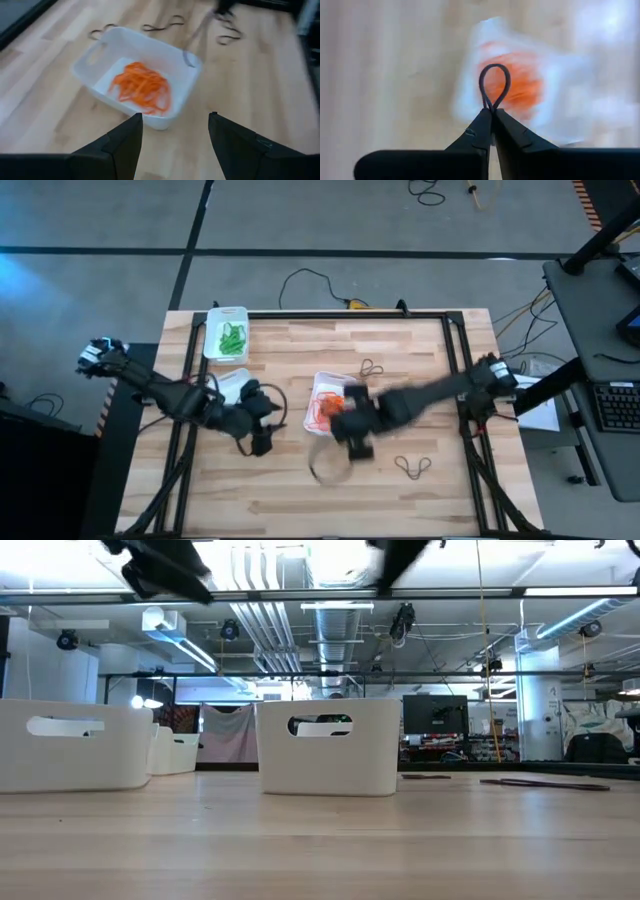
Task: Sort rubber bands into baskets
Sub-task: Put the violet rubber band into the bottom left white bin
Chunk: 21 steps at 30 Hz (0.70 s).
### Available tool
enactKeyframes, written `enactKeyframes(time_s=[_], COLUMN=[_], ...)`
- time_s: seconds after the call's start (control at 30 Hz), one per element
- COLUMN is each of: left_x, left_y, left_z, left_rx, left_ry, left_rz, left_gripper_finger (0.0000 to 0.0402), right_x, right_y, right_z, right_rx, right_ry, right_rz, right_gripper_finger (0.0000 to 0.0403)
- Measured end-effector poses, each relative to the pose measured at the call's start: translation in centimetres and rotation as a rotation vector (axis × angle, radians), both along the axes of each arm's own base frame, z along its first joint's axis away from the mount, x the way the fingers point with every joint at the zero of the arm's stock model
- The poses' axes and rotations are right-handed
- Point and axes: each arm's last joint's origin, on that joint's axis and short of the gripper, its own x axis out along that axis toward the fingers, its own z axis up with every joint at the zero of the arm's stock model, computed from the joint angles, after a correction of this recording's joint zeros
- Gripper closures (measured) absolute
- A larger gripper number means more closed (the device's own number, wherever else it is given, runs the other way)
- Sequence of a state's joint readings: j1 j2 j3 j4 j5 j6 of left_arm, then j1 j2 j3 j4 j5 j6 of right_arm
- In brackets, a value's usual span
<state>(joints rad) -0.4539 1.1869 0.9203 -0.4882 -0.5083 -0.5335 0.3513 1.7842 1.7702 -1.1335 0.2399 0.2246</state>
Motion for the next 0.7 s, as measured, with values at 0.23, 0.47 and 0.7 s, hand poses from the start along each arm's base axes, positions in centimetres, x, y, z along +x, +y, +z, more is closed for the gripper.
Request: enactKeyframes(time_s=[0.23,0.47,0.7], left_x=[1.1,1.6,1.1], left_y=[5.6,14.0,20.5], left_z=[0.0,-0.1,-2.0], left_rx=[0.014,-0.007,-0.043], left_ry=[0.044,0.037,-0.125], left_rz=[0.099,0.162,0.274], left_gripper_finger=[0.0194,0.0208,0.022], right_x=[3.2,4.1,4.6], right_y=[-12.8,-25.2,-29.8], right_z=[1.5,-2.3,-7.7], right_rx=[-0.143,-0.08,0.118], right_ry=[-0.08,-0.247,-0.24], right_rz=[0.0,-0.07,-0.134], right_gripper_finger=[0.0391,0.0391,0.039])
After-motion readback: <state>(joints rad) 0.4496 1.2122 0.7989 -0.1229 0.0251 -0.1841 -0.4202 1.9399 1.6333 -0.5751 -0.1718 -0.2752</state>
